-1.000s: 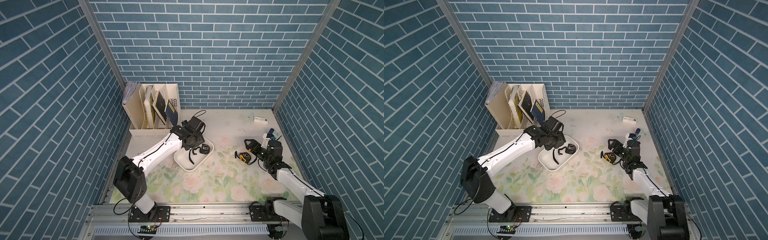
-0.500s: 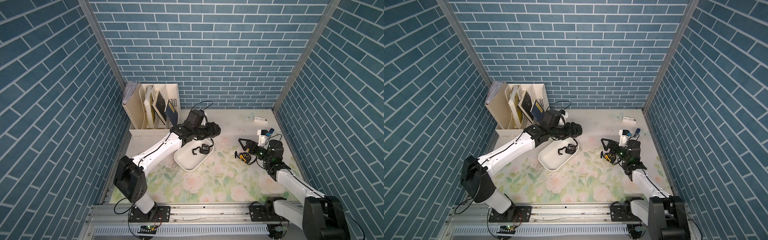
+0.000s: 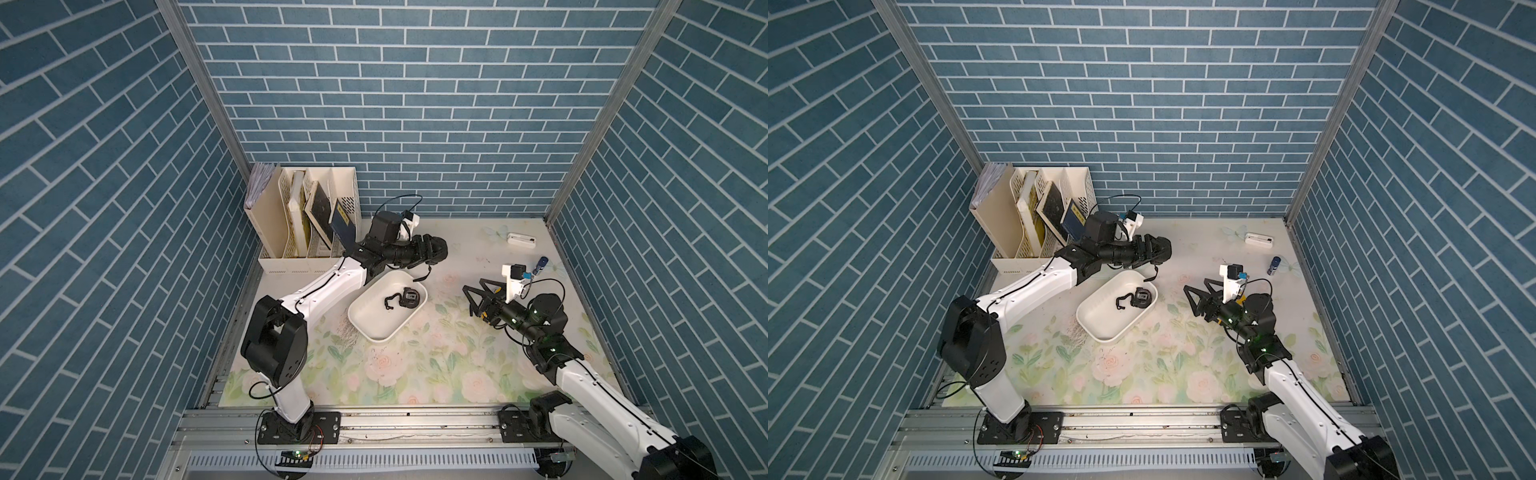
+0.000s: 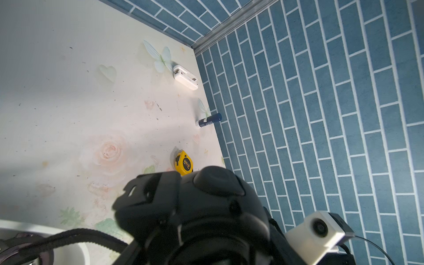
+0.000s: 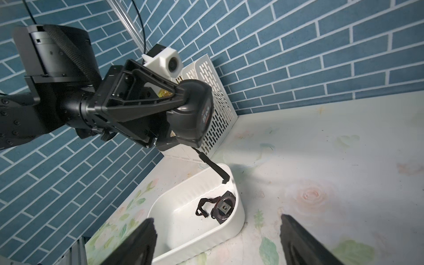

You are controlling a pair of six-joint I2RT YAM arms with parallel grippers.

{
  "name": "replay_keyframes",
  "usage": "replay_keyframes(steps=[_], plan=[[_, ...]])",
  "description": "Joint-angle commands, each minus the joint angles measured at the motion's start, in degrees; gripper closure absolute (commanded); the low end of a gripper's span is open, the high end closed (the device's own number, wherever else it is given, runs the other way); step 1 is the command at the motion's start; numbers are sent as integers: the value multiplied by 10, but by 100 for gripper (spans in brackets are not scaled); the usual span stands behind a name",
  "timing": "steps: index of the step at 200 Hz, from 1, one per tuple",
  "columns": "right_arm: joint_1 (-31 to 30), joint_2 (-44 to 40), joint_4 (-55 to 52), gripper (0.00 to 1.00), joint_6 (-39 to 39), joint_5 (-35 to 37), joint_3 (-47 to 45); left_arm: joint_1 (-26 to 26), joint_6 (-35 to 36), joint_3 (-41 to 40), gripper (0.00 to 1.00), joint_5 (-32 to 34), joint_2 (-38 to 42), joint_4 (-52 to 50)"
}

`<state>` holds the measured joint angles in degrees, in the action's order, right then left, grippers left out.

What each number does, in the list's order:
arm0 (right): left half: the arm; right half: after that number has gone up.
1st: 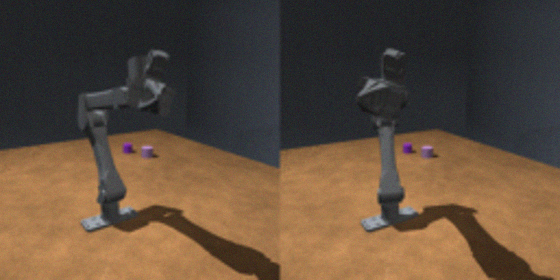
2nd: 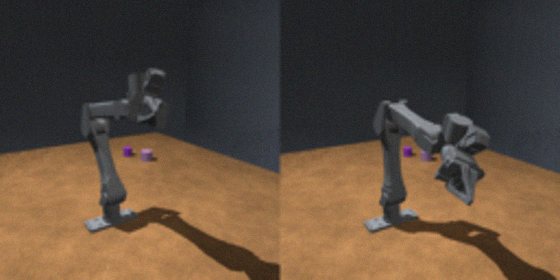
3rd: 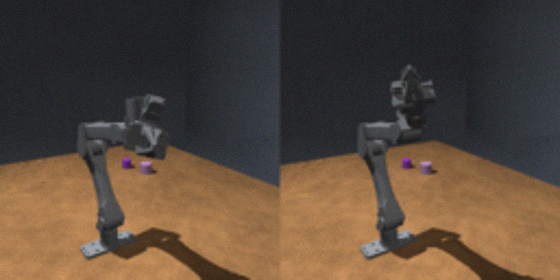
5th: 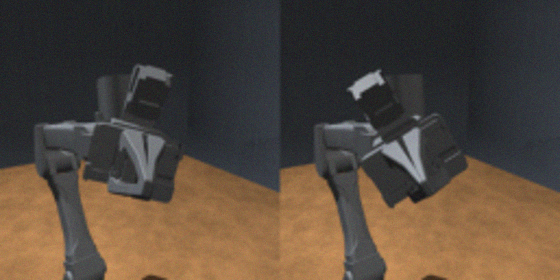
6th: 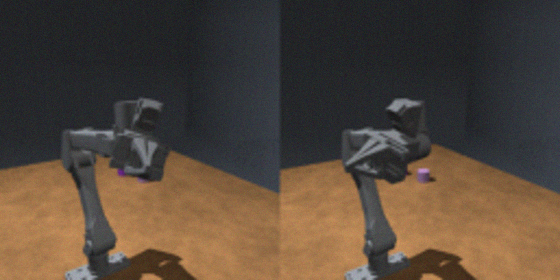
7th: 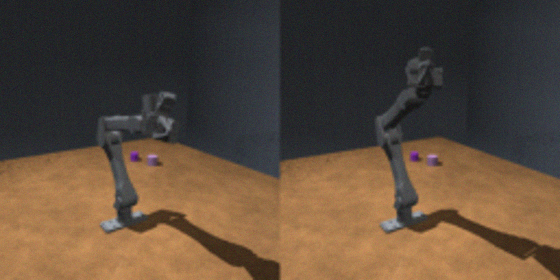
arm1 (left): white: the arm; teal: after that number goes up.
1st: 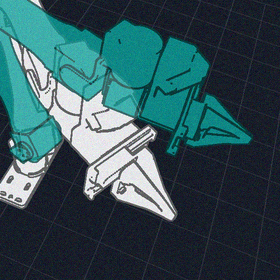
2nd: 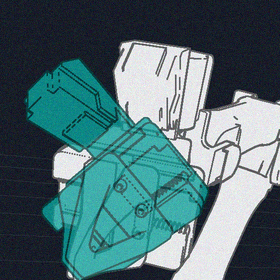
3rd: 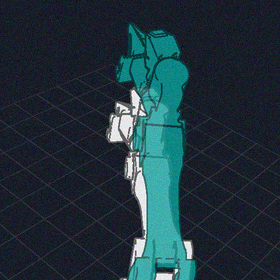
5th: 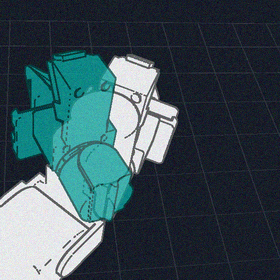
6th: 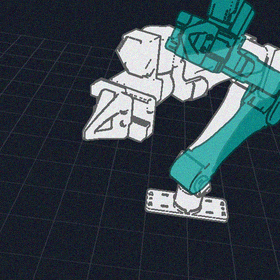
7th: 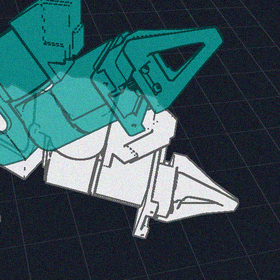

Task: Take the tape measure out of the storage box
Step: Place the tape measure at the center of the board.

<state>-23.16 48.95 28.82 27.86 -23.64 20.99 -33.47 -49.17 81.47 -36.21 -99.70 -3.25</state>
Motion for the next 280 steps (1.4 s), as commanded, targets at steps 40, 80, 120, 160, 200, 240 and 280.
replay_keyframes(steps=[40, 80, 120, 160, 200, 240, 280], plan=[[-86, 94, 114, 15, -96, 135, 19, -15, -53, -2, 100, -1, -1, 53], [-116, 154, 155, 16, -116, 180, 40, -24, -107, -42, 100, 13, 7, 106], [-135, 189, 199, 16, -125, 216, 50, -43, -167, -77, 100, 26, 9, 162], [-138, 211, 212, 17, -136, 212, 66, -57, -187, -84, 100, 38, 10, 182], [-139, 228, 231, 17, -135, 221, 70, -64, -211, -92, 100, 39, 5, 196], [-139, 248, 249, 22, -132, 235, 76, -70, -229, -104, 100, 36, 3, 222], [-140, 270, 276, 27, -131, 243, 81, -73, -238, -111, 100, 37, 6, 232]])
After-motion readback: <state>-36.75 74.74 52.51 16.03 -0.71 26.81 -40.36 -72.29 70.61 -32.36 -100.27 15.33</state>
